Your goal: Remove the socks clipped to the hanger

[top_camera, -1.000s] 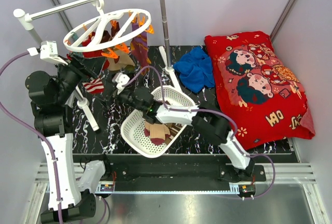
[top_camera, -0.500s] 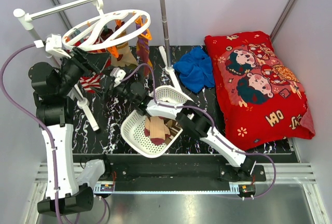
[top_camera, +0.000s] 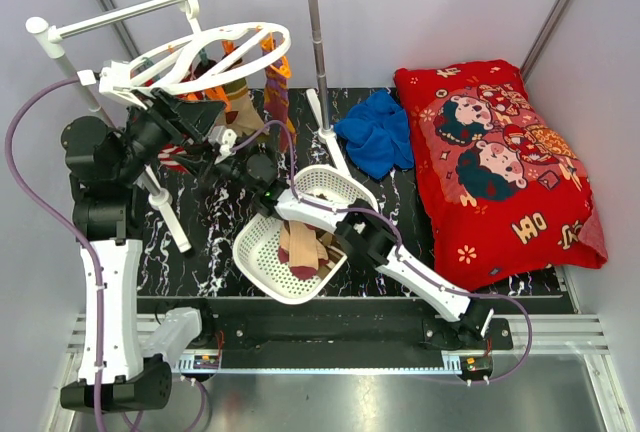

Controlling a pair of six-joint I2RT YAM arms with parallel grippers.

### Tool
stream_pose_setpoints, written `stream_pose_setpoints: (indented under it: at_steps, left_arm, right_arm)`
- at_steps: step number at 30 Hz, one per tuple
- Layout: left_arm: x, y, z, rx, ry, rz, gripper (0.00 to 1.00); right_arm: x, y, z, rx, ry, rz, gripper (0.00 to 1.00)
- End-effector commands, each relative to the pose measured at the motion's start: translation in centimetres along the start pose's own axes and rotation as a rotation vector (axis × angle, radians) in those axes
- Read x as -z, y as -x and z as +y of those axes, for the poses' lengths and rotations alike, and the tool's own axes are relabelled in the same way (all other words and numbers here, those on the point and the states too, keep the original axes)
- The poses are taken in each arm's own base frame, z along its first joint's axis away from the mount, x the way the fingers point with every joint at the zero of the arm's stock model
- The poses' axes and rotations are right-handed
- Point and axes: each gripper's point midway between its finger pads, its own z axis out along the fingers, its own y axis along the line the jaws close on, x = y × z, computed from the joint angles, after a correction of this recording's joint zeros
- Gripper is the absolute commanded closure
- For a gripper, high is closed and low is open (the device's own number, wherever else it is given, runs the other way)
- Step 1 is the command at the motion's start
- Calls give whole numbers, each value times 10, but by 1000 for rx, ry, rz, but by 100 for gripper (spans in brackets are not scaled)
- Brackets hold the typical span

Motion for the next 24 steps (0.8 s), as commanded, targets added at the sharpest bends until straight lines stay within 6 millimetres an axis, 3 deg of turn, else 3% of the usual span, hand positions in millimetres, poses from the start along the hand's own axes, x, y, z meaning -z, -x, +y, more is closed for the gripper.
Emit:
stream_pose_setpoints:
  at_steps: [1,2,3,4,5,6,9,12,16,24]
  left_arm:
    - [11,20,-18,-71,-10,-73,31]
    - [12,20,-17,-80,1,-71,30]
    - [16,25,-20,-94,9,-83,30]
    - [19,20,-17,-84,36,-59,29]
    - [21,18,-15,-99,51,-50,28]
    - [28,18,-13,-99,87,-51,27]
    - [42,18,-7,-118,166,-66,22]
    - [55,20,-2,-127,248,-72,17]
    - [74,25,11,-142,372,-117,15]
    - [111,37,47,-226,665,-138,15]
  right_arm:
    - [-9,29,14,-21,60,-57,88]
    - [-13,47,14,-22,61,-77,94]
    - [-6,36,14,-37,47,-49,100]
    - [-6,47,15,-37,48,-75,100]
    - [-9,73,16,-40,50,-108,100]
    - [0,61,17,-58,43,-76,100]
    - [8,96,27,-74,57,-123,100]
    - [22,118,36,-104,72,-136,100]
    - [51,136,45,-138,64,-142,100]
    - [80,168,65,-167,102,-146,100]
